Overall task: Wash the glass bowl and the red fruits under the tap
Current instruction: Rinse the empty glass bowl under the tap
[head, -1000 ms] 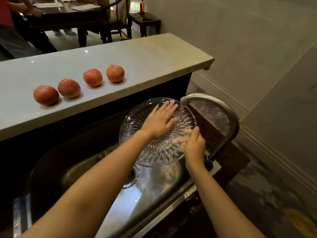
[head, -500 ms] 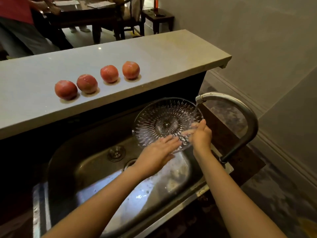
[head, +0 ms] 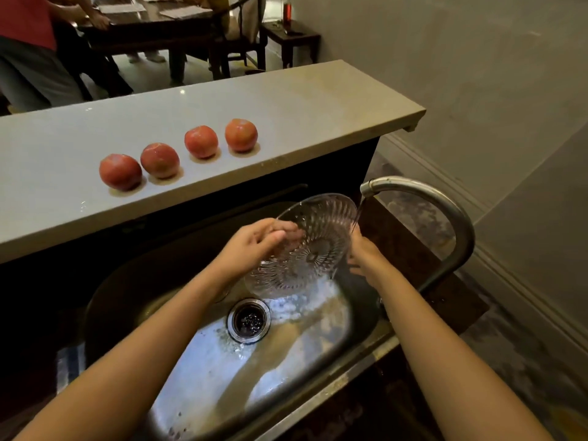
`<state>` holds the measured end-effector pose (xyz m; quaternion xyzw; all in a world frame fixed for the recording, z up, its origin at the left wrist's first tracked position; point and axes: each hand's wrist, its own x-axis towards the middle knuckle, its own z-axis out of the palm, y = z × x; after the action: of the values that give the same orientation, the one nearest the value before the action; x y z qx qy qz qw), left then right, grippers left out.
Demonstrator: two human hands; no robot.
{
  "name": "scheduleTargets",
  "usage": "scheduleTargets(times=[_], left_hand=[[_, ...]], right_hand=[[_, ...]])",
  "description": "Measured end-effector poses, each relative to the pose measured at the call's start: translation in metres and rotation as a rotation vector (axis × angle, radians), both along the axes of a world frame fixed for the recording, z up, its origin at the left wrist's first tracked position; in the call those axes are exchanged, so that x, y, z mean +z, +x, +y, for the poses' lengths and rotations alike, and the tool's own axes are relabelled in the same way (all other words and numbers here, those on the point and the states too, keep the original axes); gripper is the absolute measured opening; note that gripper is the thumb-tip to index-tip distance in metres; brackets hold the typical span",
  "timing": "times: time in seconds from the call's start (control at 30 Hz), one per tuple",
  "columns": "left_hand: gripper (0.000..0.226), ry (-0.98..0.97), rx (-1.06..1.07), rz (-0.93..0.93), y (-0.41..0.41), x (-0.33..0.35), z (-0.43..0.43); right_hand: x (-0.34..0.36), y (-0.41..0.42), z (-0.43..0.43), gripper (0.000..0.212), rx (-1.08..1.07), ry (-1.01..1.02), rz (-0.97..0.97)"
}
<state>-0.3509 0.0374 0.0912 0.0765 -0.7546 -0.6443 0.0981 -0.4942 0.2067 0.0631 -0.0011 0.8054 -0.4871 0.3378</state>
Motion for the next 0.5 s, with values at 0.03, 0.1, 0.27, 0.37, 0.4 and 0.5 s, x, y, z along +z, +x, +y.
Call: scheduleTargets(times=[0.03,0.1,0.27,0.37,0.4,0.5], left_hand=[[0.022,0.154,0.021,-0.012,0.0,-0.002,-0.001],[0.023,0.359,0.054,-0.023,-0.002,-0.009,-0.003],[0.019,0.784,0.228,-0.071,-0.011,-0.029,-0.018],[0.013,0.675,0.499,-0.184,-0.027,-0.041,-0.024],[0.011,0.571,0.584,-0.218,-0.034,-0.046,-0.025],[0.031,-0.015,0.634,-0.379,-0.055,-0.054,-0.015]], right_hand=[[-0.001,-0.002,-0.001,0.065,0.013,-0.01,0.018],[-0.004,-0.004,0.0,0.064,0.002,-0.063,0.041],[-0.009,-0.003,0.014,0.062,0.009,0.068,0.184],[-0.003,-0.006,0.02,0.051,-0.069,0.011,0.301],[0.0,-0.006,0.021,0.047,-0.09,-0.098,0.262],[0.011,-0.003,0.019,0.034,-0.217,-0.411,0.067]])
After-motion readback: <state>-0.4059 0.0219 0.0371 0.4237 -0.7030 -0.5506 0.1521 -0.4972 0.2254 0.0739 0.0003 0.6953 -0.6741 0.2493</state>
